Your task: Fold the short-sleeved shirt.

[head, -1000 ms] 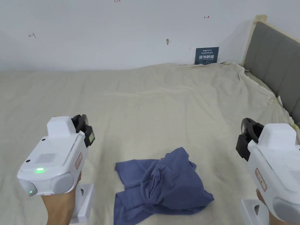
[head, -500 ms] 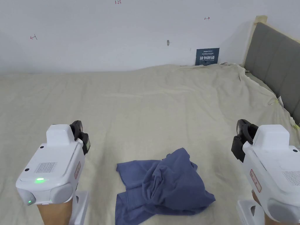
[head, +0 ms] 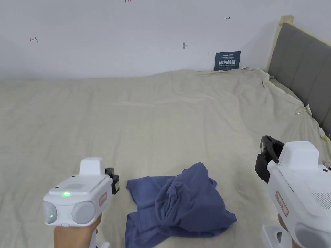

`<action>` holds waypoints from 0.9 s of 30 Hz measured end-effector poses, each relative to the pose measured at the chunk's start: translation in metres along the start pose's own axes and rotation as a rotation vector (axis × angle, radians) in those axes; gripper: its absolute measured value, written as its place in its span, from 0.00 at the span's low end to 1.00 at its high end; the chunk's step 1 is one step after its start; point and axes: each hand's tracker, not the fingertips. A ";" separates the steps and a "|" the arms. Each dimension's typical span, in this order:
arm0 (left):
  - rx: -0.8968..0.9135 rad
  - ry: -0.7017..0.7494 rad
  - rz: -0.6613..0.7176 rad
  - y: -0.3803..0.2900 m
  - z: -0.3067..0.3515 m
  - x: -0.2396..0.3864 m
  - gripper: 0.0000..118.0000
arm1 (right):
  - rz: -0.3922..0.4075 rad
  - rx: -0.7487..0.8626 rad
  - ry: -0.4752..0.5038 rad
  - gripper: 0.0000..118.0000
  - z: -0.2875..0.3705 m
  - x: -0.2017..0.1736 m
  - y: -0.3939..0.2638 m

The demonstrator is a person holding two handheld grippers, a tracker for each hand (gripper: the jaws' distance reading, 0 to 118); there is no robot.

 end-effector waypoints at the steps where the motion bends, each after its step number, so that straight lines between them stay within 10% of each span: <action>1: -0.051 -0.013 0.005 -0.005 -0.006 0.002 0.00 | 0.001 -0.003 0.000 0.00 0.000 0.000 -0.001; 8: -0.327 -0.062 0.047 -0.063 -0.045 0.016 0.04 | 0.001 -0.030 -0.002 0.00 -0.002 0.002 -0.010; 14: -0.448 -0.037 0.042 -0.093 -0.060 0.029 0.60 | 0.003 -0.054 -0.005 0.00 -0.004 0.006 -0.018; 22: -0.514 -0.018 -0.020 -0.113 -0.074 0.044 0.52 | -0.002 -0.083 -0.016 0.00 -0.006 0.015 -0.027; 27: -0.508 -0.015 -0.037 -0.106 -0.065 0.049 0.08 | -0.006 -0.097 -0.020 0.00 -0.009 0.019 -0.033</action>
